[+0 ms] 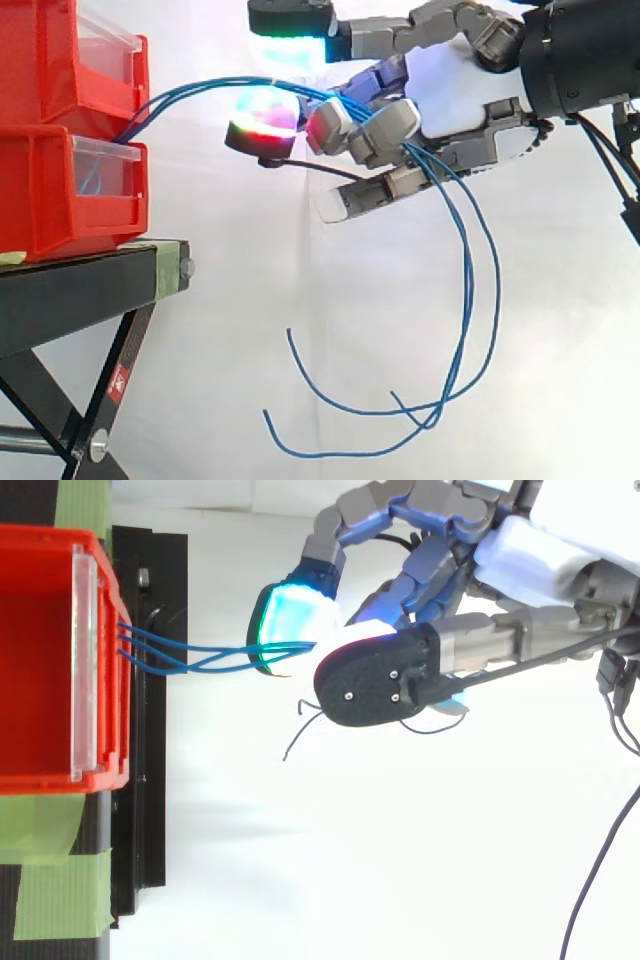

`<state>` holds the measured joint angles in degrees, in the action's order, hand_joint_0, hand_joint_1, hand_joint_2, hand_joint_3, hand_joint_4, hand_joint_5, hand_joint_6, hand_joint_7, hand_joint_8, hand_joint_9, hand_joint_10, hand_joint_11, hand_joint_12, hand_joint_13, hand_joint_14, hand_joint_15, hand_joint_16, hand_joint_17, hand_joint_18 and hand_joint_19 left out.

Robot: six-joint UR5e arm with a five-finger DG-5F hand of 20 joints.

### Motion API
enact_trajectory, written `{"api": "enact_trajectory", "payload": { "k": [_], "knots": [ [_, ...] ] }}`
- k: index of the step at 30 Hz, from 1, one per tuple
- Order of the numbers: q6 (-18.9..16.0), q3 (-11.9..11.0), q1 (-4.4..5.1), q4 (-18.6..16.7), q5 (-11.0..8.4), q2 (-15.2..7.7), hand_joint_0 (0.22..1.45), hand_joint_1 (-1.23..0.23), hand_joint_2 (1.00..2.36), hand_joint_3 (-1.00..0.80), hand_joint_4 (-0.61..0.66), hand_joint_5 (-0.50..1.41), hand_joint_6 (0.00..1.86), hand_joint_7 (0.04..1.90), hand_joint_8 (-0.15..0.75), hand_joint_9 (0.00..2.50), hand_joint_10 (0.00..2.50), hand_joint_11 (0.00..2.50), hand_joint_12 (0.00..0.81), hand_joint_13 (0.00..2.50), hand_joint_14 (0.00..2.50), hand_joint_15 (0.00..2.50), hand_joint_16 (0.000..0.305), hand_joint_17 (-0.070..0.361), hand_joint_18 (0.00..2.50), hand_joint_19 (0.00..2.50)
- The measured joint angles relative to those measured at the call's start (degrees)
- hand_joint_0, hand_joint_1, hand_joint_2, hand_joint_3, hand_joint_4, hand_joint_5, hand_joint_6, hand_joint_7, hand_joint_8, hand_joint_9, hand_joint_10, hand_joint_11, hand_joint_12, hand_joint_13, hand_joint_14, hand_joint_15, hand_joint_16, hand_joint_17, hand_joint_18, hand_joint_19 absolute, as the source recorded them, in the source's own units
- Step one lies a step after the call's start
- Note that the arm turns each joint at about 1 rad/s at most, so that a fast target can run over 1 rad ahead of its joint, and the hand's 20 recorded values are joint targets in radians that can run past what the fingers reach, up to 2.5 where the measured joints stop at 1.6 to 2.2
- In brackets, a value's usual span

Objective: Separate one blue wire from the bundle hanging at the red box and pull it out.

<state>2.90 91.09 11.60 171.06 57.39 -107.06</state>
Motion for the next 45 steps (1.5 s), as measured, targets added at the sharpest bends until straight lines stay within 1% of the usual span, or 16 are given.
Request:
{"api": "enact_trajectory", "payload": {
  "k": [1,6,11,16,23,24,27,30,33,36,38,41,45],
  "knots": [
    [0.0,0.0,0.0,0.0,0.0,0.0,0.52,-0.69,1.01,-0.41,0.17,-0.18,0.89,0.88,0.352,1.22,0.02,1.3,0.374,1.55,0.0,1.57,0.056,0.126,0.8,0.48],
    [0.0,0.0,0.0,0.0,0.0,0.0,0.53,-0.67,1.01,-0.41,0.17,-0.18,0.89,0.88,0.357,1.24,0.02,1.3,0.382,1.54,0.01,1.56,0.056,0.125,0.8,0.49],
    [0.0,0.0,0.0,0.0,0.0,0.0,0.55,-0.7,1.01,-0.4,0.16,-0.17,0.89,0.9,0.349,1.25,0.02,1.32,0.37,1.52,0.01,1.54,0.054,0.121,0.8,0.48],
    [0.0,0.0,0.0,0.1,0.0,0.0,0.58,-0.7,1.01,-0.34,0.14,-0.16,0.89,0.92,0.346,1.27,0.02,1.34,0.371,1.52,0.01,1.53,0.052,0.116,0.81,0.49],
    [0.0,0.0,0.0,0.1,0.0,0.0,0.57,-0.71,1.02,-0.2,0.1,-0.14,0.9,0.96,0.347,1.32,0.02,1.34,0.372,1.55,0.01,1.53,0.051,0.115,0.82,0.49],
    [0.0,0.0,0.0,0.1,0.0,0.0,0.58,-0.72,1.02,-0.18,0.1,-0.14,0.91,0.96,0.364,1.34,0.02,1.35,0.386,1.56,0.01,1.53,0.054,0.121,0.85,0.49],
    [0.0,0.0,0.0,0.1,0.0,0.0,0.58,-0.73,1.02,-0.15,0.08,-0.13,0.91,0.96,0.382,1.36,0.02,1.34,0.417,1.58,0.01,1.51,0.057,0.127,0.88,0.46],
    [0.0,0.0,0.0,0.1,0.0,0.0,0.59,-0.75,1.02,-0.13,0.06,-0.13,0.91,0.99,0.384,1.35,0.02,1.35,0.413,1.58,0.01,1.51,0.057,0.127,0.89,0.46],
    [0.0,0.0,0.0,0.1,0.0,0.0,0.59,-0.77,1.02,-0.12,0.05,-0.14,0.92,0.98,0.369,1.33,0.02,1.35,0.413,1.57,0.01,1.52,0.056,0.125,0.88,0.46],
    [-0.1,0.0,0.0,0.1,0.0,0.0,0.59,-0.78,1.02,-0.13,0.05,-0.15,0.92,0.97,0.352,1.29,0.02,1.34,0.405,1.54,0.01,1.52,0.055,0.123,0.86,0.47],
    [-0.1,0.0,0.0,0.0,0.0,0.0,0.59,-0.8,1.02,-0.13,0.06,-0.16,0.93,0.97,0.36,1.28,0.02,1.33,0.402,1.54,0.01,1.52,0.054,0.123,0.85,0.48],
    [-0.2,0.0,0.0,0.1,0.0,0.0,0.58,-0.82,1.02,-0.13,0.11,-0.17,0.93,0.94,0.354,1.21,0.02,1.31,0.416,1.51,0.01,1.5,0.055,0.125,0.84,0.49],
    [-0.6,0.0,0.0,0.2,-0.05,0.0,0.57,-0.83,1.02,-0.14,0.14,-0.17,0.93,0.92,0.363,1.2,0.02,1.3,0.418,1.5,0.01,1.48,0.057,0.128,0.84,0.48]
  ]
}}
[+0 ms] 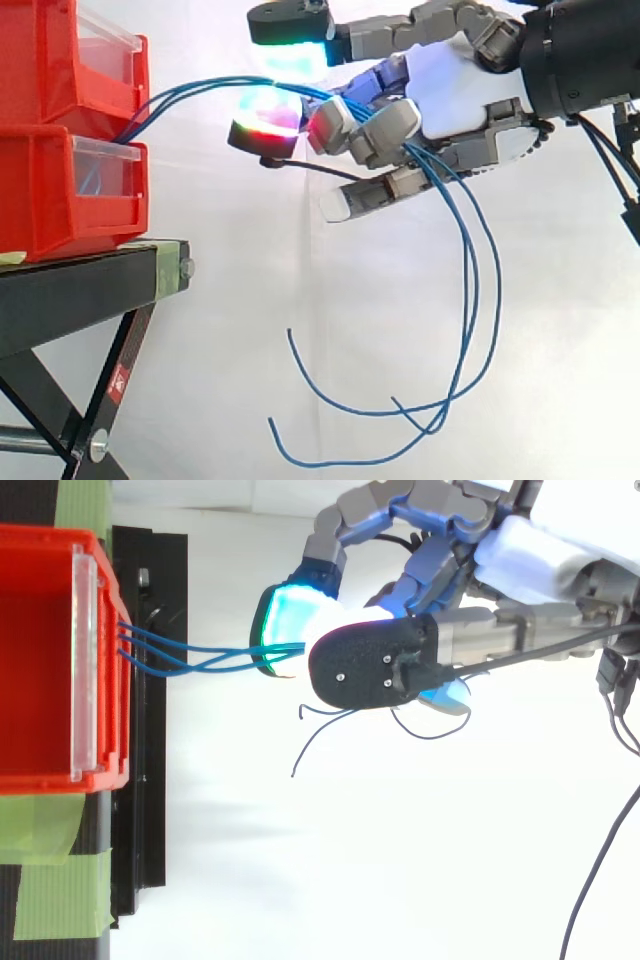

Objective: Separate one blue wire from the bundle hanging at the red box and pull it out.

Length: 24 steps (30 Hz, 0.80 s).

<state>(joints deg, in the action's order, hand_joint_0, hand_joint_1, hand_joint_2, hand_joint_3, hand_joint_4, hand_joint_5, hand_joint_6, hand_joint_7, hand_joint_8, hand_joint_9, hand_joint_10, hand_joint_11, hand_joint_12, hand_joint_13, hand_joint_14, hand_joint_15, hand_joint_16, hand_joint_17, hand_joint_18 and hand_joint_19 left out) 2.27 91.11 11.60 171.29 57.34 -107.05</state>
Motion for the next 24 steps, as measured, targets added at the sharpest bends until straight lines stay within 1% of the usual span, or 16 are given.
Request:
{"api": "enact_trajectory", "payload": {
  "k": [11,19,21,24],
  "knots": [
    [-1.3,0.0,0.0,0.7,-0.01,0.0,0.55,-0.85,1.02,-0.2,0.15,-0.19,0.93,0.95,0.335,1.13,0.02,1.27,0.385,1.45,0.01,1.48,0.053,0.12,0.78,0.5],
    [-1.3,0.0,0.0,0.6,0.02,0.0,0.53,-0.88,1.02,-0.24,0.15,-0.19,0.93,0.94,0.346,1.12,0.02,1.27,0.409,1.44,0.02,1.46,0.055,0.124,0.79,0.48],
    [-1.3,0.0,0.0,0.6,0.02,0.0,0.53,-0.88,1.02,-0.28,0.15,-0.19,0.93,0.93,0.343,1.12,0.02,1.28,0.402,1.43,0.01,1.47,0.055,0.124,0.79,0.49],
    [-1.3,0.0,0.0,0.6,0.03,0.0,0.51,-0.86,1.01,-0.33,0.16,-0.19,0.93,0.92,0.351,1.12,0.02,1.26,0.412,1.44,0.01,1.46,0.056,0.126,0.81,0.49]
  ]
}}
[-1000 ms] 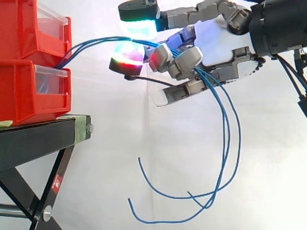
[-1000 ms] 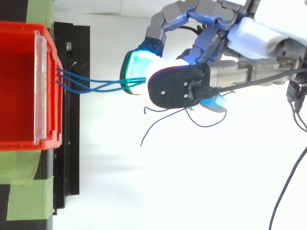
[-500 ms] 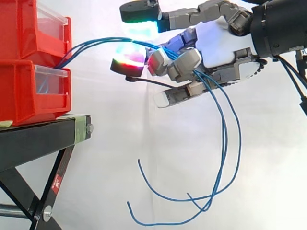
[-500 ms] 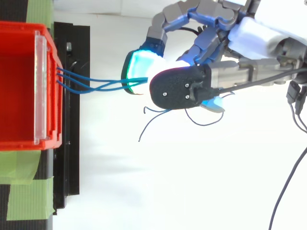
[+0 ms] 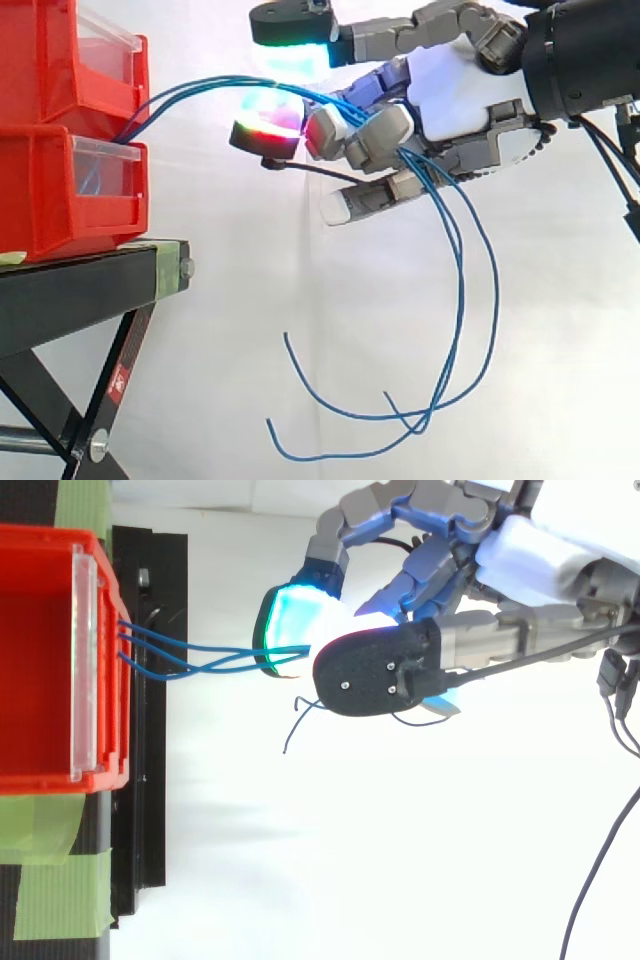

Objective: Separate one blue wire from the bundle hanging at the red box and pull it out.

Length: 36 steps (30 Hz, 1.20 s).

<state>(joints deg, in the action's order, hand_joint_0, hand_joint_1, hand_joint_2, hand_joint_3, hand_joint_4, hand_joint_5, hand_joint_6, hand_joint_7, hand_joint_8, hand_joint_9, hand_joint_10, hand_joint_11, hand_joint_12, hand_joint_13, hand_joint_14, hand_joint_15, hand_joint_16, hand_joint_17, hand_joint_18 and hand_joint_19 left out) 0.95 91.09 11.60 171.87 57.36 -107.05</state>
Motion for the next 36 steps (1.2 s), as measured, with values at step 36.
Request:
{"api": "enact_trajectory", "payload": {
  "k": [36],
  "knots": [
    [0.0,0.0,0.0,0.1,0.0,0.0,0.62,-0.81,1.02,-0.19,0.03,-0.16,0.92,1.01,0.346,1.26,0.02,1.32,0.382,1.49,0.02,1.45,0.048,0.107,0.87,0.5]
  ]
}}
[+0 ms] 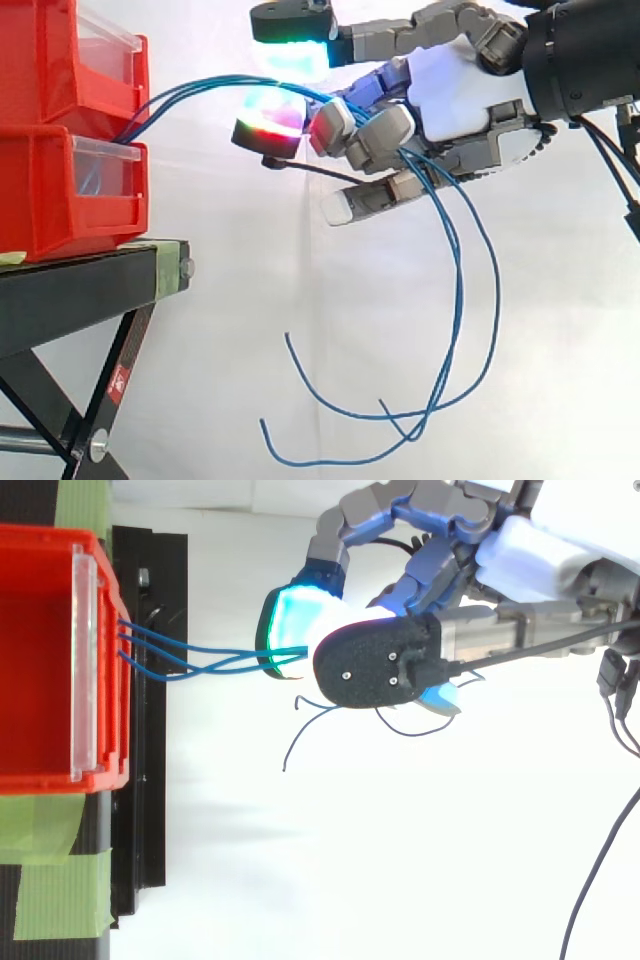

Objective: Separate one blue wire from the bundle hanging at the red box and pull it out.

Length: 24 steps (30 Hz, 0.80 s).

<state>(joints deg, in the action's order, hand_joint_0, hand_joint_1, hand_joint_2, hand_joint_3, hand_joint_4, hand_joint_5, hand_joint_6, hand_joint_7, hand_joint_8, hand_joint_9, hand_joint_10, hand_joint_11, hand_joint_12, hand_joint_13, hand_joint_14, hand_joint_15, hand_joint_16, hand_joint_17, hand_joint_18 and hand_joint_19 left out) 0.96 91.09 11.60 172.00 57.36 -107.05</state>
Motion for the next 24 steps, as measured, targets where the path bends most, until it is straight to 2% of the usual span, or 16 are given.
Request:
{"api": "enact_trajectory", "payload": {
  "k": [4,7,10,16,24],
  "knots": [
    [0.0,0.0,0.0,0.0,0.02,0.0,0.61,-0.83,1.02,-0.13,0.03,-0.17,0.93,1.03,0.339,1.22,0.02,1.31,0.391,1.46,0.02,1.44,0.049,0.111,0.84,0.51],
    [0.0,0.0,0.0,0.0,0.01,0.0,0.6,-0.86,1.02,-0.05,0.1,-0.18,0.94,0.93,0.382,1.17,0.02,1.26,0.457,1.46,0.01,1.37,0.059,0.133,0.88,0.46],
    [0.0,0.0,0.0,0.0,0.02,0.0,0.6,-0.86,1.01,-0.01,0.15,-0.18,0.94,0.9,0.395,1.17,0.01,1.25,0.481,1.47,0.01,1.36,0.063,0.141,0.88,0.45],
    [0.0,0.0,0.0,0.0,0.03,0.0,0.57,-0.88,1.01,-0.07,0.19,-0.19,0.94,0.89,0.402,1.11,0.01,1.24,0.502,1.45,0.01,1.38,0.067,0.15,0.89,0.45],
    [0.0,0.0,0.0,-0.1,0.02,0.0,0.56,-0.91,1.01,-0.17,0.18,-0.21,0.93,0.92,0.362,1.01,0.02,1.24,0.455,1.35,0.01,1.4,0.062,0.14,0.81,0.45]
  ]
}}
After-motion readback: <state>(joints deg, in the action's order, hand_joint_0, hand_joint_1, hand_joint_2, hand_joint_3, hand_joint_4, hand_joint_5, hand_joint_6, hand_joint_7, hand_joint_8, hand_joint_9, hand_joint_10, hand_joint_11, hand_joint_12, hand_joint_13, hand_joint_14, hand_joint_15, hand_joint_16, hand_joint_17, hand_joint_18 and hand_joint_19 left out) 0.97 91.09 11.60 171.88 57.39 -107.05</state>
